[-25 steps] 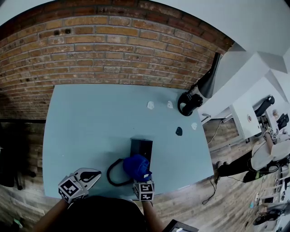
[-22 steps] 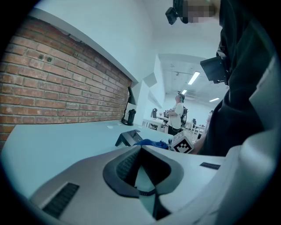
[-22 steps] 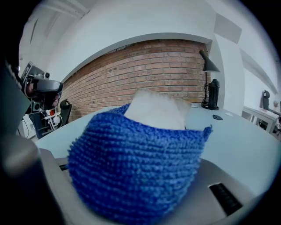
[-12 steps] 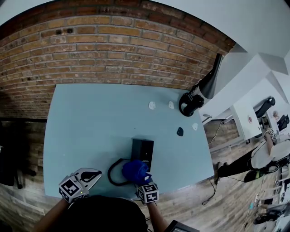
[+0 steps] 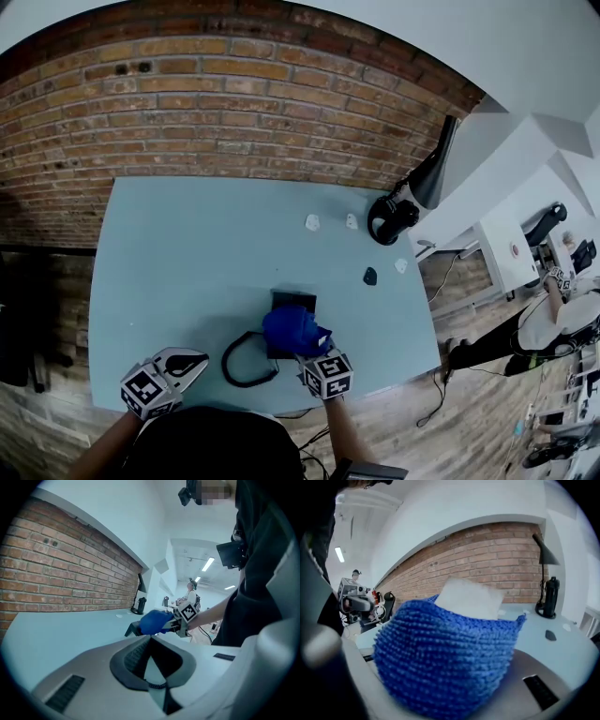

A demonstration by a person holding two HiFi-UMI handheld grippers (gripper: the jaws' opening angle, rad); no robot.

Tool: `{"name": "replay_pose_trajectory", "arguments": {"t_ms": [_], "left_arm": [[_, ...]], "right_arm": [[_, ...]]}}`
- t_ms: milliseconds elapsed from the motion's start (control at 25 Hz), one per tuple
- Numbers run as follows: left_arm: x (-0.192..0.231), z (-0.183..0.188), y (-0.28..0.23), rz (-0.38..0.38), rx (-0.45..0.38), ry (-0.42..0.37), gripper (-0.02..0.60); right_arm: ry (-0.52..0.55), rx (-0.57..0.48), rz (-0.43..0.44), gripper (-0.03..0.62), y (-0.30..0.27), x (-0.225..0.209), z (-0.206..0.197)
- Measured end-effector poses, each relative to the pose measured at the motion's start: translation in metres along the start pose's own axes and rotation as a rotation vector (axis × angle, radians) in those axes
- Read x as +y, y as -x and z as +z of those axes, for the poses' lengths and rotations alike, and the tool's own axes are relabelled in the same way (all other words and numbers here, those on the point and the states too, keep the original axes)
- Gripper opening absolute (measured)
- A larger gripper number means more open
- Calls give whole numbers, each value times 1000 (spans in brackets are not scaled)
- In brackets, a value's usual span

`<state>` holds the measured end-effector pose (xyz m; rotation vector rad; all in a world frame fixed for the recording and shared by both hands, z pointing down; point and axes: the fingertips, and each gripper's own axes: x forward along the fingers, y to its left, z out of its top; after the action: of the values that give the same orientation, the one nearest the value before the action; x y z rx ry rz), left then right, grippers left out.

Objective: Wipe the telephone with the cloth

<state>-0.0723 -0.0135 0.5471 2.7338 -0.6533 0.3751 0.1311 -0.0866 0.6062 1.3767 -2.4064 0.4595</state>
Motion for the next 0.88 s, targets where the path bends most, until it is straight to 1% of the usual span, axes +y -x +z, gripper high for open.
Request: {"name": "replay_pose_trajectory", "arguments": {"t_ms": [80, 160, 280, 360, 440, 520, 680, 880], "left_arm": [[3, 0, 2, 6, -1, -6, 21], [7, 0, 4, 17, -3, -6, 21], [12, 1, 8, 35, -4, 1, 21], [14, 1, 9, 42, -5, 11, 21], [14, 1, 10, 45, -5, 15, 21], [12, 0, 9, 41, -1, 19, 21], [8, -2, 7, 25, 24, 42, 21], [8, -4, 1, 12, 14, 10, 21]], "right_arm": [[51, -58, -63, 130, -9, -18, 26], [76, -82, -115, 130, -18, -35, 41], [75, -57, -199, 130, -29, -62, 42], [31, -16, -247, 130, -34, -78, 29], [-25, -4, -254, 130, -39, -83, 16], [-49, -32, -246, 130, -40, -81, 11], [-22, -54, -256, 130, -40, -76, 8], [-18, -71, -267, 130, -38, -76, 5]]}}
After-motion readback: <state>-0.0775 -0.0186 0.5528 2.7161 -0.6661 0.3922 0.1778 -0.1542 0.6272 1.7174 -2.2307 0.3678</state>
